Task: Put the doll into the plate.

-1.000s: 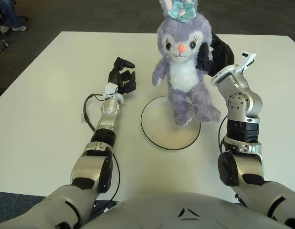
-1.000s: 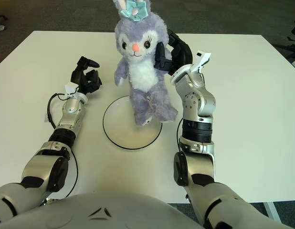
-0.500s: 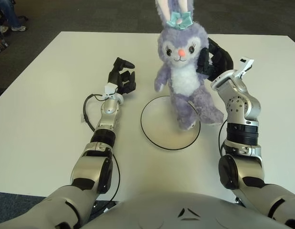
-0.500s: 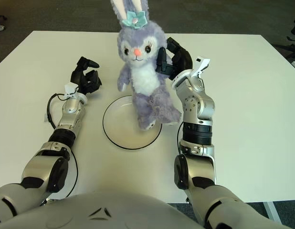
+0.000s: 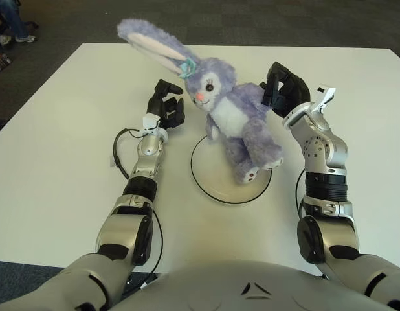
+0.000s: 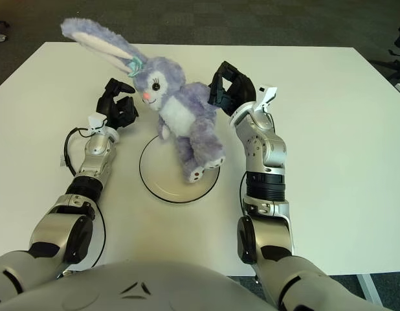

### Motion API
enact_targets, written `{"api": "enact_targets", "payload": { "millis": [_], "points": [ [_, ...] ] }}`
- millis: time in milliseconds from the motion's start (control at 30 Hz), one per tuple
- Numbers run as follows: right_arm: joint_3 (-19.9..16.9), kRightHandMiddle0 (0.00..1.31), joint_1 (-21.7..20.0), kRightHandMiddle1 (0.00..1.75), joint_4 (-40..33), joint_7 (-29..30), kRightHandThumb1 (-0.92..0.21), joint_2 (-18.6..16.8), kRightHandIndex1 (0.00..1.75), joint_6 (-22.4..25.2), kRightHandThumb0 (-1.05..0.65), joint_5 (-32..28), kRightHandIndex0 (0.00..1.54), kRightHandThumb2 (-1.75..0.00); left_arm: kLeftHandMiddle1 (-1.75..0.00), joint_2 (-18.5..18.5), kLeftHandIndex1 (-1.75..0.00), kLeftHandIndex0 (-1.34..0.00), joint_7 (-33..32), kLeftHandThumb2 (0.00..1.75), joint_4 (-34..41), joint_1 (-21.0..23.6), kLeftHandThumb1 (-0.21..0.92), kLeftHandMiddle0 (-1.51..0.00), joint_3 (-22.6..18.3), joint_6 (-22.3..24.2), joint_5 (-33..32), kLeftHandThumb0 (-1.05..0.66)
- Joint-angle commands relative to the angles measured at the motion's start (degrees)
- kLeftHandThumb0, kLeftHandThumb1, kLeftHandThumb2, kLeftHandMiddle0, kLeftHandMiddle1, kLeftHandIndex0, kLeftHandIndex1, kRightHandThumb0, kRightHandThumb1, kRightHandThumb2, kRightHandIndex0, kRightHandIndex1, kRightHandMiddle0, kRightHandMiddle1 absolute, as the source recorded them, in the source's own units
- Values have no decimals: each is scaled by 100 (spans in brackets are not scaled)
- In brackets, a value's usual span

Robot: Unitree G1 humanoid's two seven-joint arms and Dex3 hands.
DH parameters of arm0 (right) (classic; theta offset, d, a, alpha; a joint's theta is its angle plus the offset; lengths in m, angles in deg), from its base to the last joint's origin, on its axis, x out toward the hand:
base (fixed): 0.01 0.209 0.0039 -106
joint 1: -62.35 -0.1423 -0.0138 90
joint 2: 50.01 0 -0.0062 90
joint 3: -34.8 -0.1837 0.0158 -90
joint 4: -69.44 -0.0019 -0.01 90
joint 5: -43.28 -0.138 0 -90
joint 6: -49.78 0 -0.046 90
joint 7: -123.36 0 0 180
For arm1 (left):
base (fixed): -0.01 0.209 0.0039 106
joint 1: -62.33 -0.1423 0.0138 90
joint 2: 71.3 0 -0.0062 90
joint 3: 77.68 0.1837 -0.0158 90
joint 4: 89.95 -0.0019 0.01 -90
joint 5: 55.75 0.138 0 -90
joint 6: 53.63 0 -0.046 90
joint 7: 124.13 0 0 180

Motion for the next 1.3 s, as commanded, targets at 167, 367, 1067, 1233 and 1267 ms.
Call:
{"api": "enact_targets", "payload": {
  "millis": [167, 367, 1067, 1233, 1267],
  "points": [
    [-38, 81, 153, 175, 73, -49, -26, -43, 175, -4, 49, -31, 65, -139, -175, 71, -175, -33, -5, 83, -207, -395, 70, -92, 48, 76, 47, -38],
    [-8, 82, 218, 175, 2, -25, -26, -73, 175, 27, 49, -17, 65, -139, -175, 69, -175, -33, -1, 83, -221, -392, 70, -93, 51, 35, 47, -38],
    [168, 83, 637, 175, -530, -27, -24, -106, 175, 285, 49, -28, 67, -141, -175, 80, -175, -33, -92, 82, -267, -371, 70, -90, 56, -48, 91, -38],
    [157, 83, 680, 175, -581, -39, -24, -90, 175, 350, 49, -29, 67, -141, -175, 73, -175, -33, -88, 82, -274, -370, 70, -90, 64, -53, 91, -38],
    [159, 83, 689, 175, -597, -30, -24, -87, 175, 363, 49, -22, 67, -141, -175, 67, -175, -33, -79, 82, -270, -369, 70, -90, 63, -49, 85, -38]
  ]
}}
